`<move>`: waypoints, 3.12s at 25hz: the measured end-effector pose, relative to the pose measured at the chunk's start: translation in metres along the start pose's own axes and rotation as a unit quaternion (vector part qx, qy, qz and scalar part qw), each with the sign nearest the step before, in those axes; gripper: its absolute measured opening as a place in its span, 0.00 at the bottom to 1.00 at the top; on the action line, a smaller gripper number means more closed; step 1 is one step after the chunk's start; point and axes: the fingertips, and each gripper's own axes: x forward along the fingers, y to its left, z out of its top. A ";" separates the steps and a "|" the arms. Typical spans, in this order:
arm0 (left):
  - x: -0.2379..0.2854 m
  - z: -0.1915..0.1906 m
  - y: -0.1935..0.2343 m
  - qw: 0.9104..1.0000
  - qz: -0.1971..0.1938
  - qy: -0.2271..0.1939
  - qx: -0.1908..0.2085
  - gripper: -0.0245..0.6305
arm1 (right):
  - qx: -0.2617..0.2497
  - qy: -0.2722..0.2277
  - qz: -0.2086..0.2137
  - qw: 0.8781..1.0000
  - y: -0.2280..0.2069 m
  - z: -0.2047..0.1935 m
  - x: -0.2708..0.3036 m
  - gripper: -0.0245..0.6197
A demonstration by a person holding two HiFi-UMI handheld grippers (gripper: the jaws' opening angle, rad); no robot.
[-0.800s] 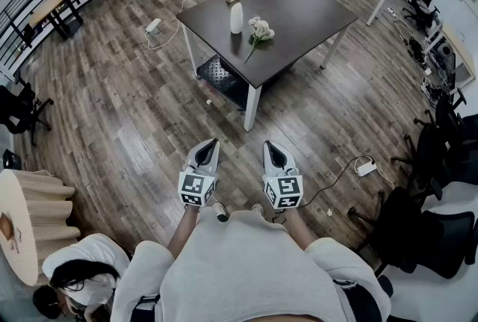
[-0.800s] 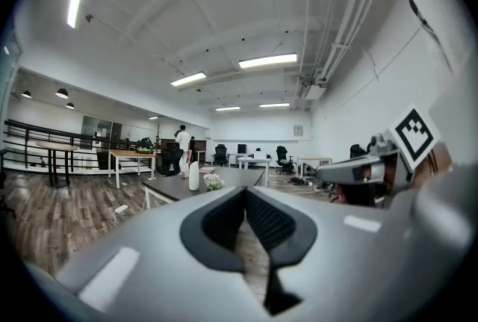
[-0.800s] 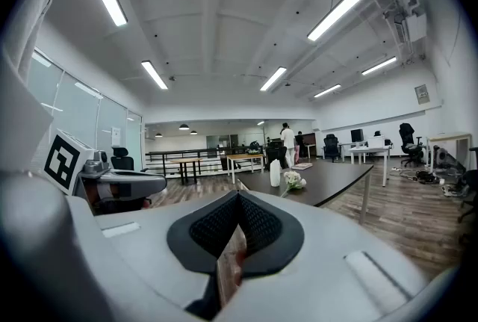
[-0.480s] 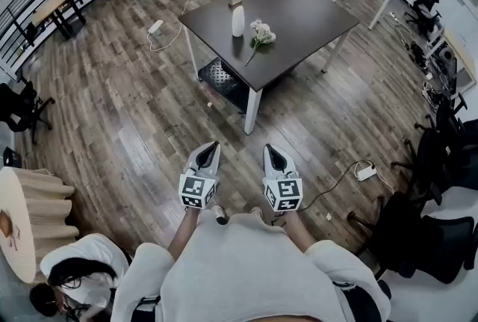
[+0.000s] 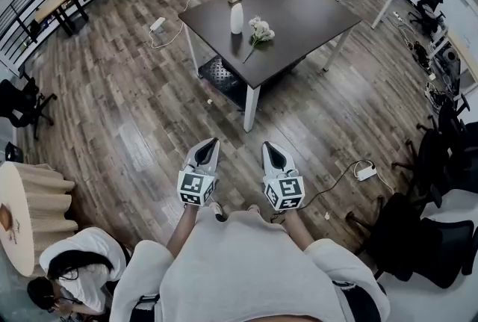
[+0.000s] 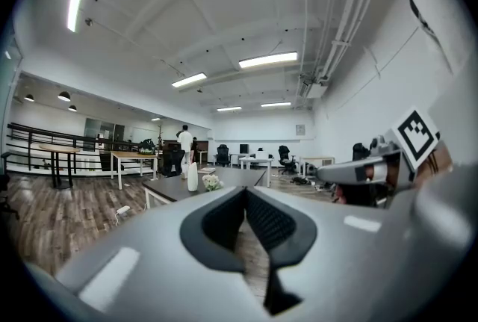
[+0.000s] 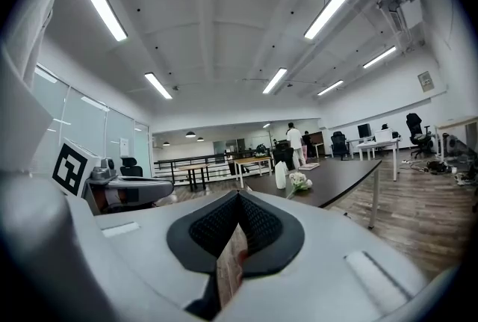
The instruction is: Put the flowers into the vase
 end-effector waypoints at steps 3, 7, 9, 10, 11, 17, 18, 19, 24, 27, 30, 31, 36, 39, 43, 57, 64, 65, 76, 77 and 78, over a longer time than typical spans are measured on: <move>0.006 0.003 -0.011 1.000 0.003 -0.002 0.002 0.05 | -0.004 0.006 0.000 1.000 -0.013 -0.003 -0.007 0.03; 0.014 0.002 -0.024 1.000 0.013 -0.002 0.003 0.05 | -0.012 0.016 0.010 1.000 -0.030 -0.008 -0.012 0.04; 0.018 -0.003 -0.028 1.000 0.017 0.001 0.001 0.05 | -0.015 0.019 0.014 1.000 -0.038 -0.009 -0.012 0.03; 0.020 -0.005 -0.030 1.000 0.018 0.004 0.000 0.05 | -0.016 0.021 0.016 1.000 -0.041 -0.011 -0.012 0.03; 0.023 -0.008 -0.033 1.000 0.019 0.006 0.000 0.05 | -0.015 0.022 0.017 0.999 -0.045 -0.012 -0.012 0.03; 0.044 -0.017 -0.038 1.000 0.024 0.015 -0.004 0.05 | -0.011 0.030 0.024 0.999 -0.064 -0.020 -0.002 0.03; 0.048 -0.017 -0.036 1.000 0.024 0.015 -0.006 0.05 | -0.013 0.031 0.026 0.999 -0.066 -0.019 0.002 0.04; 0.053 -0.016 -0.033 1.000 0.024 0.014 -0.007 0.05 | -0.016 0.031 0.027 0.999 -0.068 -0.018 0.007 0.04; 0.075 -0.016 -0.016 1.000 0.023 0.012 -0.014 0.05 | -0.023 0.032 0.025 0.999 -0.078 -0.012 0.034 0.03; 0.097 -0.016 -0.003 1.000 0.017 0.010 -0.017 0.05 | -0.024 0.032 0.020 0.999 -0.087 -0.010 0.054 0.04; 0.123 -0.021 0.014 1.000 0.009 0.014 -0.014 0.05 | -0.025 0.037 0.012 0.999 -0.098 -0.013 0.082 0.03; 0.131 -0.023 0.022 1.000 0.007 0.016 -0.014 0.05 | -0.025 0.040 0.009 0.999 -0.100 -0.014 0.093 0.03; 0.175 -0.020 0.070 1.000 0.001 0.017 -0.019 0.05 | -0.025 0.043 0.000 0.999 -0.110 -0.006 0.153 0.03; 0.205 -0.010 0.102 1.000 -0.008 0.015 -0.020 0.05 | -0.029 0.041 -0.006 0.999 -0.112 0.007 0.194 0.03; 0.241 -0.001 0.141 1.000 -0.021 0.016 -0.016 0.05 | -0.027 0.036 -0.013 0.999 -0.115 0.025 0.245 0.03; 0.317 0.022 0.245 0.998 -0.063 0.008 -0.023 0.05 | -0.033 0.025 -0.060 0.997 -0.116 0.064 0.375 0.03; 0.339 0.013 0.245 0.996 -0.083 0.023 -0.030 0.05 | -0.028 0.033 -0.070 0.997 -0.129 0.058 0.389 0.03; 0.342 0.011 0.246 0.996 -0.083 0.024 -0.031 0.05 | -0.027 0.035 -0.069 0.997 -0.131 0.056 0.392 0.04; 0.411 0.004 0.254 0.997 -0.051 0.044 -0.035 0.05 | -0.009 0.044 -0.031 0.999 -0.187 0.050 0.444 0.04; 0.420 0.005 0.256 0.997 -0.046 0.046 -0.034 0.05 | -0.006 0.043 -0.025 0.999 -0.194 0.052 0.453 0.03; 0.430 0.006 0.259 0.997 -0.041 0.048 -0.035 0.05 | -0.004 0.044 -0.018 0.999 -0.200 0.054 0.461 0.03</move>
